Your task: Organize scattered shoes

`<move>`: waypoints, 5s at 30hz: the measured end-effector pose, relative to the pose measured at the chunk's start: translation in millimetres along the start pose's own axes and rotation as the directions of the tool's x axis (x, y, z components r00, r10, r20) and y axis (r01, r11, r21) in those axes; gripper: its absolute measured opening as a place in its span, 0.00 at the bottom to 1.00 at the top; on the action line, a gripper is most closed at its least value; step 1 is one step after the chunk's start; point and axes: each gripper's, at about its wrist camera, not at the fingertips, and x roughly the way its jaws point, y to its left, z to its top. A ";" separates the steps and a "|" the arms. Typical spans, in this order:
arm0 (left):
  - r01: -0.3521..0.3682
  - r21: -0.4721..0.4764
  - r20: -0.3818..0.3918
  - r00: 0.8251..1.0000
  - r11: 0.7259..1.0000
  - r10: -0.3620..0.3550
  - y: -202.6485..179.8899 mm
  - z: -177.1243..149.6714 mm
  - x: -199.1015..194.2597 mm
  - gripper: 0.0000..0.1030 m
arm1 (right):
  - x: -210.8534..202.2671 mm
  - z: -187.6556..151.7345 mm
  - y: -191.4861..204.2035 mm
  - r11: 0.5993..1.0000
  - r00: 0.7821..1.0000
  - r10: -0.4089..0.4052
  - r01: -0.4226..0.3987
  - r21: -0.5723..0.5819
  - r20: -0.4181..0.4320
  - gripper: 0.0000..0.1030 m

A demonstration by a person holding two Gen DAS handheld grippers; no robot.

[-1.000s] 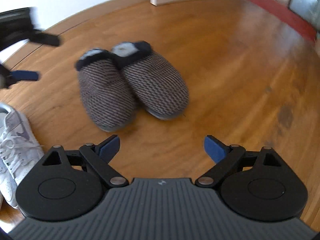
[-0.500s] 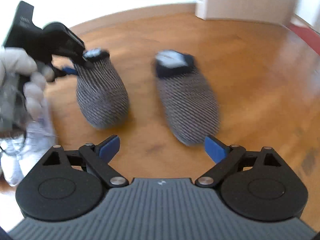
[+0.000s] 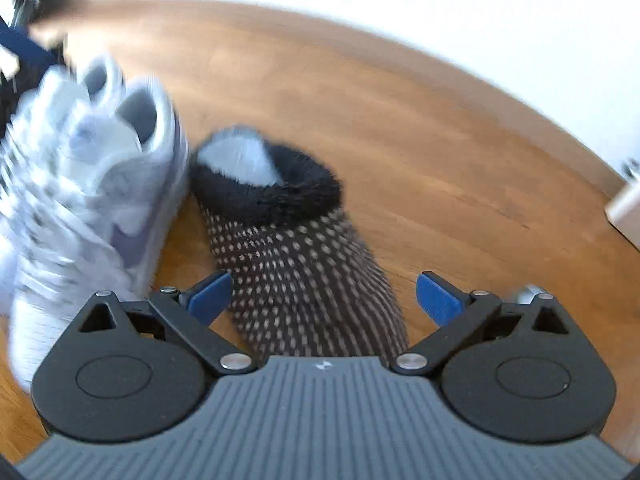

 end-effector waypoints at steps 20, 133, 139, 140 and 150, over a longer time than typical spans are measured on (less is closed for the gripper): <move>-0.016 0.074 -0.064 0.998 0.997 0.021 -9.7 7.6 -7.8 0.85 | -129.3 -30.6 2.3 0.881 0.979 0.074 -0.154 0.447 0.190 0.99; -0.465 -0.001 0.323 0.838 0.885 0.440 87.6 -103.5 -559.1 0.99 | -439.7 193.5 415.4 0.897 0.986 0.004 -0.077 0.435 0.167 0.99; -0.567 0.018 0.339 0.778 0.823 0.529 99.0 -115.2 -562.9 1.00 | -426.4 220.9 444.0 0.903 0.990 0.016 -0.073 0.423 0.137 0.99; -0.578 -0.014 0.334 0.766 0.816 0.549 107.9 -115.8 -570.4 0.99 | -424.3 228.5 448.9 0.900 0.991 0.036 -0.090 0.427 0.132 0.99; -0.486 -0.287 0.453 0.690 0.826 0.564 203.6 -89.9 -647.9 1.00 | -353.2 319.0 471.0 0.816 0.918 0.397 -0.343 0.465 -0.018 0.99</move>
